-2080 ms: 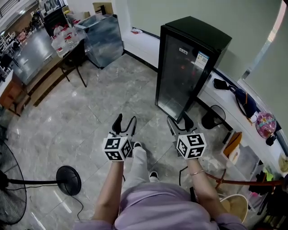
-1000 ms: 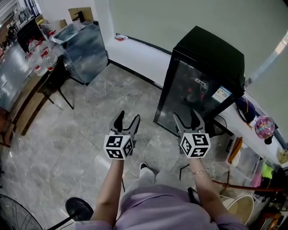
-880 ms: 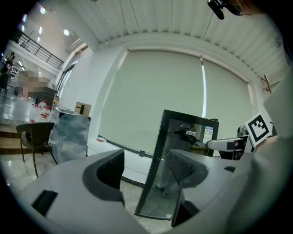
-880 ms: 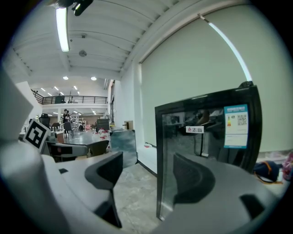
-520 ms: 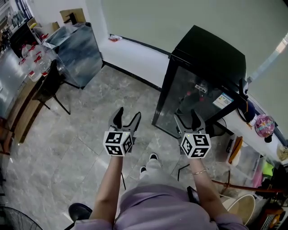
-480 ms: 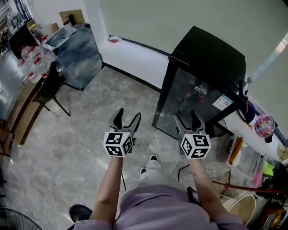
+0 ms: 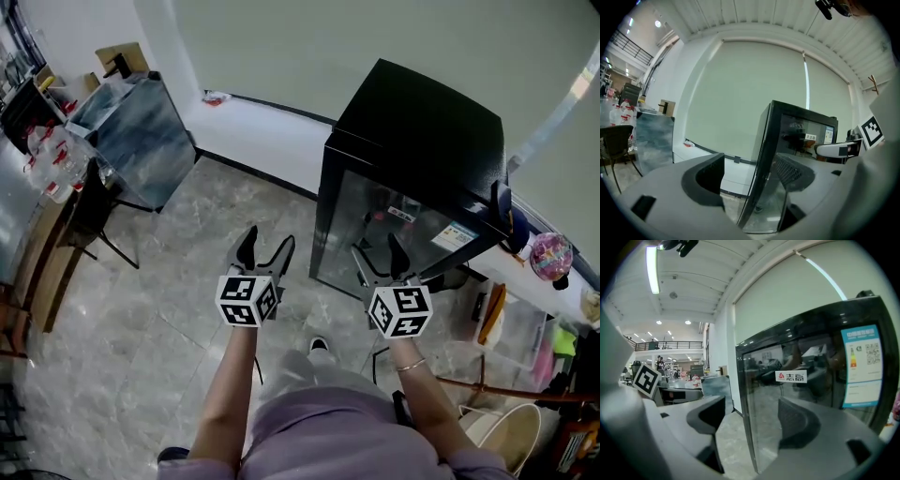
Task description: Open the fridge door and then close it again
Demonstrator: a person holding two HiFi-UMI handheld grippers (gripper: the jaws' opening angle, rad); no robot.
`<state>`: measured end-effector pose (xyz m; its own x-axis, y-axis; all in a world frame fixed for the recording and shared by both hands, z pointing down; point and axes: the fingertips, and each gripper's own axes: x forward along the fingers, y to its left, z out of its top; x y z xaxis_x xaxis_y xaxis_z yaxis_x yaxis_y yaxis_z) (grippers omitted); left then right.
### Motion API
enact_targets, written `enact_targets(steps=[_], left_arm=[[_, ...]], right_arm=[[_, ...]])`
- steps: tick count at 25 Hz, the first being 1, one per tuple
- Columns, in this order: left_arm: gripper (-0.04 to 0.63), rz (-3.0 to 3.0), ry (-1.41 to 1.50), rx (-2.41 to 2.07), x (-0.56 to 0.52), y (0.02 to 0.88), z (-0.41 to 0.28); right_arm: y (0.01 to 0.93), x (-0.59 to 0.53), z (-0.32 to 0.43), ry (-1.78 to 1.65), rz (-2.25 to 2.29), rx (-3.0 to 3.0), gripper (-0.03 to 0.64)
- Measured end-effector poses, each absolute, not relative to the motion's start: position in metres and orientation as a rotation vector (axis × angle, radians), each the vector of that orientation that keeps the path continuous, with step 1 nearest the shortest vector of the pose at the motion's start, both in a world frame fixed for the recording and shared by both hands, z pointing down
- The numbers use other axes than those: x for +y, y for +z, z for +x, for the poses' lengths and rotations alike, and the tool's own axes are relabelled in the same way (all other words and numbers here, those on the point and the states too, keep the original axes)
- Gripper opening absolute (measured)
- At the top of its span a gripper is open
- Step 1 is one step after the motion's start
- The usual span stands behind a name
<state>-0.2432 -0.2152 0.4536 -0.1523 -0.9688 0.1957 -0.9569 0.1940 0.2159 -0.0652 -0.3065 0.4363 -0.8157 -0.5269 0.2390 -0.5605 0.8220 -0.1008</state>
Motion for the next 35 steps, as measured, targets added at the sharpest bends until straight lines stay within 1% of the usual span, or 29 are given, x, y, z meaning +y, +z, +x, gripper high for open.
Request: enact_targets(steps=[7, 17, 22, 27, 33, 35], left_arm=[[0.333, 1.962, -0.019, -2.017, -0.264, 0.468, -0.246], [0.333, 2.241, 0.061, -1.639, -0.322, 0.487, -0.242], [0.328, 2.333, 0.092, -1.496, -0.339, 0.496, -0.232], [0.285, 2.398, 0.129, -1.382, -0.351, 0.505, -0.217], [0.218, 2.445, 0.147, -1.287, -0.357, 0.509, -0.205], [0.210, 2.454, 0.154, -1.263, -0.357, 0.511, -0.201]], right_arm=[[0.447, -0.314, -0.080, 0.289, 0.926, -2.764, 0.344], [0.463, -0.327, -0.104, 0.394, 1.239, -2.626, 0.344], [0.467, -0.331, -0.096, 0.405, 1.383, -2.548, 0.342], [0.471, -0.330, -0.080, 0.427, 1.503, -2.480, 0.342], [0.474, -0.328, -0.069, 0.448, 1.578, -2.423, 0.342], [0.475, -0.326, -0.067, 0.457, 1.595, -2.412, 0.342]])
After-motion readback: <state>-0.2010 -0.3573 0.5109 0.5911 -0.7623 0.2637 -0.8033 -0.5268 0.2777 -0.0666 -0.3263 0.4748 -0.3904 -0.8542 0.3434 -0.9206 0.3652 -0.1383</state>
